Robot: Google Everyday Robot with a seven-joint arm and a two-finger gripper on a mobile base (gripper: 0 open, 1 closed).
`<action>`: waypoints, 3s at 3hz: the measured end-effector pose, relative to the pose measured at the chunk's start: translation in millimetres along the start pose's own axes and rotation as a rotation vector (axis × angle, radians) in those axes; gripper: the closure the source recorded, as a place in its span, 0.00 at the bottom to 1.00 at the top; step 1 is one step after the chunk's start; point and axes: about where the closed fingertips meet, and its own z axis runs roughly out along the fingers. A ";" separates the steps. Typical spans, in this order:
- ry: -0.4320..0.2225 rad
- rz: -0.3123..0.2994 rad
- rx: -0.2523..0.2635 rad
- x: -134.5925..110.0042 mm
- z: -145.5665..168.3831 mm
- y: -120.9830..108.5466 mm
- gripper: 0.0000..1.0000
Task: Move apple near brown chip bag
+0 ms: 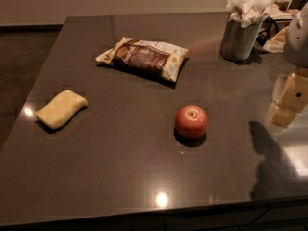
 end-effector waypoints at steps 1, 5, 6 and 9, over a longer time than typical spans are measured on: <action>-0.002 -0.004 0.002 -2.7 0.2 0.2 0.00; -0.140 -0.164 -0.074 -94.6 105.2 29.8 0.00; -0.154 -0.187 -0.088 -103.0 123.7 36.2 0.00; -0.148 -0.179 -0.119 -104.9 137.0 34.6 0.58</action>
Offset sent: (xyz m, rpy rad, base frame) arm 0.0177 0.0713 -0.0434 0.0137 0.0100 0.1313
